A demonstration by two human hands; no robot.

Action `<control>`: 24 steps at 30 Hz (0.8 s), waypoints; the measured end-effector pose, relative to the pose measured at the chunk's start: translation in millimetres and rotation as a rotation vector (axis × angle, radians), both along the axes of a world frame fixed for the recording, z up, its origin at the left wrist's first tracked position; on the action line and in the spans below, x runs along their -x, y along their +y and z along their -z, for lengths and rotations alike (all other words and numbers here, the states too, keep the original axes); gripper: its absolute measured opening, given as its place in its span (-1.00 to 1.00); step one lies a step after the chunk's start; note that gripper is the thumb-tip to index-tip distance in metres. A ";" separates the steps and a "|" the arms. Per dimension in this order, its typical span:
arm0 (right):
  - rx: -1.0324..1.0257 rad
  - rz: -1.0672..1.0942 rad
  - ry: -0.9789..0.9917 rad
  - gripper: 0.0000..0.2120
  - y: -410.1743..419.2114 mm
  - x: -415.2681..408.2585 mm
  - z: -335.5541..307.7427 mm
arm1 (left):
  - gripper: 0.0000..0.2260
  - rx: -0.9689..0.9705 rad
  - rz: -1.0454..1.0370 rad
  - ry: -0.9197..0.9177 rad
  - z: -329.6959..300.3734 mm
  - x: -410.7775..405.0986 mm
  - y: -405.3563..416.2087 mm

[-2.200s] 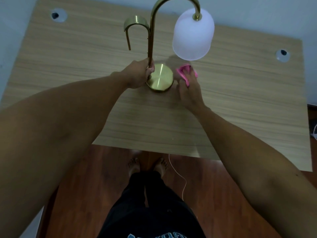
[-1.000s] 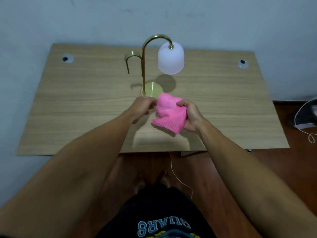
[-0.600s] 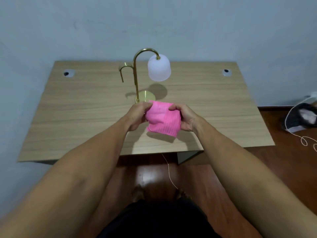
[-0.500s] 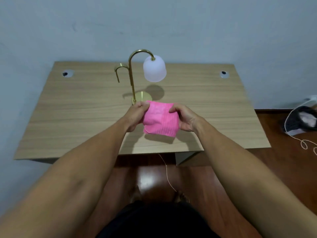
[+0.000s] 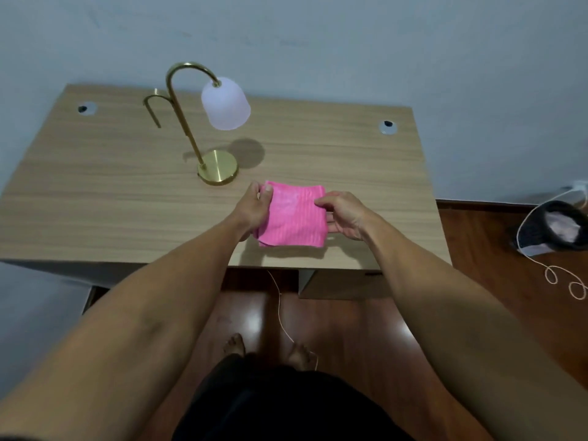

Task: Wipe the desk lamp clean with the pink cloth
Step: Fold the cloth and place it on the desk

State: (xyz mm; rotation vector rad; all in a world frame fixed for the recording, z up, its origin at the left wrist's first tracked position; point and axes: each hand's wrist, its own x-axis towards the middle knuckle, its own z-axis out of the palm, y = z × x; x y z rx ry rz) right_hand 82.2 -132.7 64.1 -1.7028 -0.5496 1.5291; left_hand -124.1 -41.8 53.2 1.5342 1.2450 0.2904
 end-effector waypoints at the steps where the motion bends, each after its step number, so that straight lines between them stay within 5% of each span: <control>1: 0.000 0.004 -0.005 -0.91 -4.5 -7.4 1.6 | -0.62 0.005 -0.007 0.003 1.9 -7.6 -4.2; 11: 0.006 0.014 -0.258 -0.87 -15.2 -46.4 53.5 | -0.66 0.100 0.000 -0.018 44.3 -60.4 -8.5; 16: 0.038 0.041 -0.314 -0.85 -13.9 -52.9 83.3 | -0.87 0.174 0.012 0.015 69.4 -68.0 -1.8; 19: -0.010 0.036 -0.556 -0.95 -11.9 -56.1 97.2 | -0.83 0.123 0.000 0.053 84.2 -71.9 -1.0; 24: 0.079 -0.072 -0.745 -0.75 -11.4 -58.0 99.5 | -0.81 0.076 -0.068 0.109 93.8 -75.3 -5.0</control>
